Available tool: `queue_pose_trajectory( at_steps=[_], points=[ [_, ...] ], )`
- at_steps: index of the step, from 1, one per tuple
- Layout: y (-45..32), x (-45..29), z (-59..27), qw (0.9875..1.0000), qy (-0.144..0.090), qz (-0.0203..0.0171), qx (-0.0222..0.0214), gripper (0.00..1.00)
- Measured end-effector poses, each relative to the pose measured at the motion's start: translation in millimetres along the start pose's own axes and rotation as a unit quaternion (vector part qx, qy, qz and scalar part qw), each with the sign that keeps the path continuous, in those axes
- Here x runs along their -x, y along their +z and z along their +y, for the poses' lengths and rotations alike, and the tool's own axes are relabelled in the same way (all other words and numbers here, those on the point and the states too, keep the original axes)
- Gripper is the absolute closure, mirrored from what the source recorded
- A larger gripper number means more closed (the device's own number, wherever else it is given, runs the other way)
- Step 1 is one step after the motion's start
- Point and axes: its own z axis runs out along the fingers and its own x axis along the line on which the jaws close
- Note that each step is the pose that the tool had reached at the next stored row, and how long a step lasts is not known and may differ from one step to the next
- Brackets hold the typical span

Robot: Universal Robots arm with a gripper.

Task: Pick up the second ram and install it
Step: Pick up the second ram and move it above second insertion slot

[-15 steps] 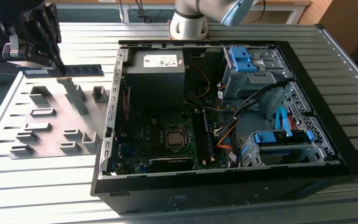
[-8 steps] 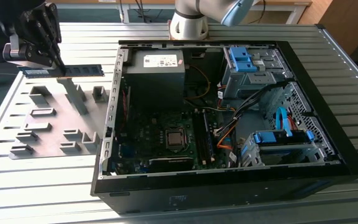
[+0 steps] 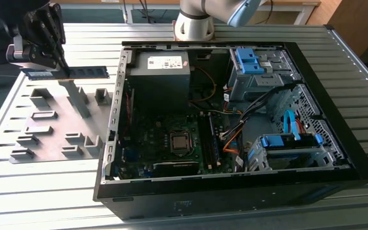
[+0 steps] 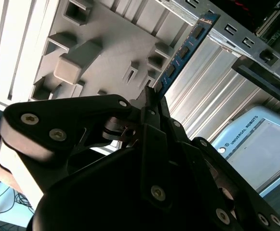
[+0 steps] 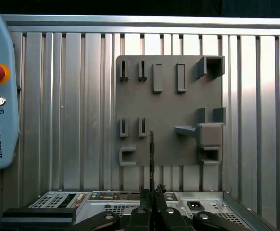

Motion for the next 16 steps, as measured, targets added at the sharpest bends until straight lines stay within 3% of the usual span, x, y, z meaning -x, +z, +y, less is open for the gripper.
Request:
queue_pose_trajectory(
  at_steps=[16],
  points=[
    [-0.1,0.1,-6.0,1.0,0.0,0.0,0.0,0.86]
  ],
)
